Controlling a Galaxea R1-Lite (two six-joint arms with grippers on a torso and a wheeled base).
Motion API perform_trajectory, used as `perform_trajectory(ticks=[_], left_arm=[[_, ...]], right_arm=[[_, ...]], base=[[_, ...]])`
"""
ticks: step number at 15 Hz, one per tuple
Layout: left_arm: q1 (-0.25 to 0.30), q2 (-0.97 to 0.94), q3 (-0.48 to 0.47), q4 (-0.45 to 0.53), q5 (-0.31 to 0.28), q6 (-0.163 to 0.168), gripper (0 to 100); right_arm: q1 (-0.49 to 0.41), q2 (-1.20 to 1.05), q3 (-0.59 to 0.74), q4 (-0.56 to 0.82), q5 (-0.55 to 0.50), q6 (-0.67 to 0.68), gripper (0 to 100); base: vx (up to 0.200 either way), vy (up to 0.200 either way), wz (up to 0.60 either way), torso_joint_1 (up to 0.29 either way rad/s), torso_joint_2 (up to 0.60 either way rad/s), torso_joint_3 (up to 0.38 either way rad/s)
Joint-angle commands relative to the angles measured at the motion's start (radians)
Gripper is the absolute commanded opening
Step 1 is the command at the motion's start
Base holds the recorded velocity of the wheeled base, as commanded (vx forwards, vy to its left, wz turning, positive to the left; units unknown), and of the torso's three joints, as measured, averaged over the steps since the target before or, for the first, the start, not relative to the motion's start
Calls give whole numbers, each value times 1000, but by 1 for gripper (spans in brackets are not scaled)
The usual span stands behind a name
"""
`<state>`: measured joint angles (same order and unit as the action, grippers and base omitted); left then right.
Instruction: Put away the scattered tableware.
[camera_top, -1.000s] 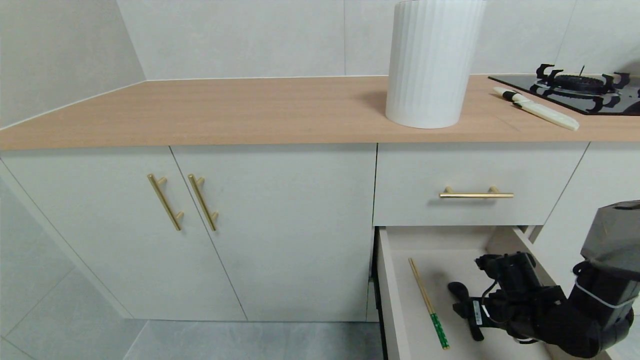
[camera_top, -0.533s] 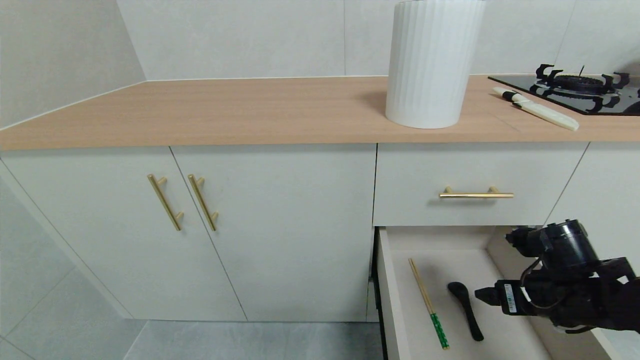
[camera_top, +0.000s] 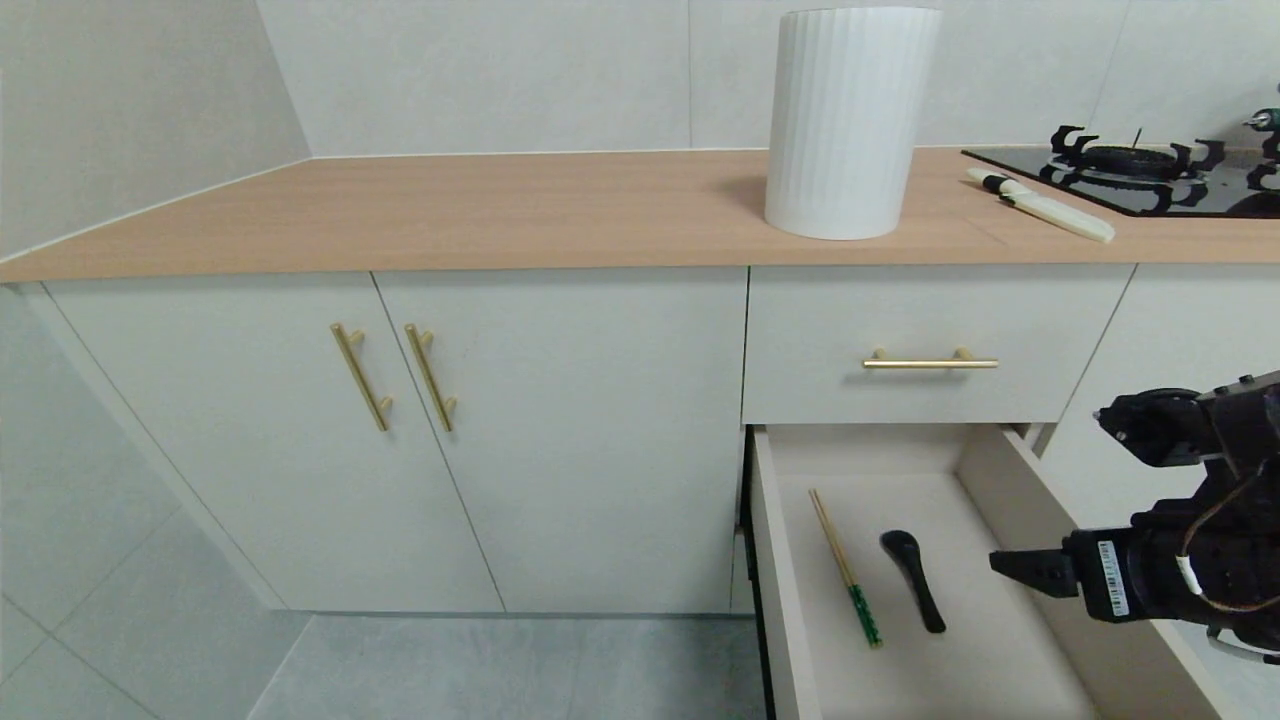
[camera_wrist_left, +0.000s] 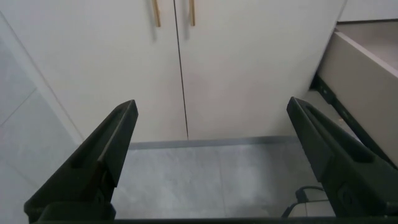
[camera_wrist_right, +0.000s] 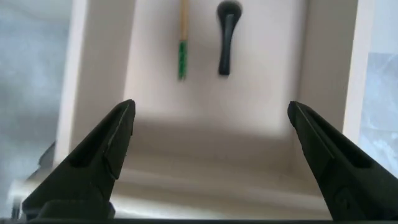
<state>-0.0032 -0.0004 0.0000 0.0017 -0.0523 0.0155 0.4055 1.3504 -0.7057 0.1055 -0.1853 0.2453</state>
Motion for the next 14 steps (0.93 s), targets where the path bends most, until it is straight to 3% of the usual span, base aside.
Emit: perform_trajectory(ticks=[1,3,5,10,14], left_arm=[[0,0,0,0,0,0,100],[0,0,0,0,0,-2,100],[0,0,0,0,0,-2,100],[0,0,0,0,0,-2,100],[0,0,0,0,0,-2,100]], right_arm=[[15,-36,-6,19,0,0,100],[41,-42,-11,82,1,-3,100],[82,-43,-29,203,44,-12,100],[110,-13,-24,454,201,-195,100],[108,147,2,456,233,-238,100]], base=[[-200,0,0,2,2,2],[-200,0,0,5,2,-2],[0,0,0,0,0,0],[0,0,0,0,0,0],[0,0,0,0,0,0]])
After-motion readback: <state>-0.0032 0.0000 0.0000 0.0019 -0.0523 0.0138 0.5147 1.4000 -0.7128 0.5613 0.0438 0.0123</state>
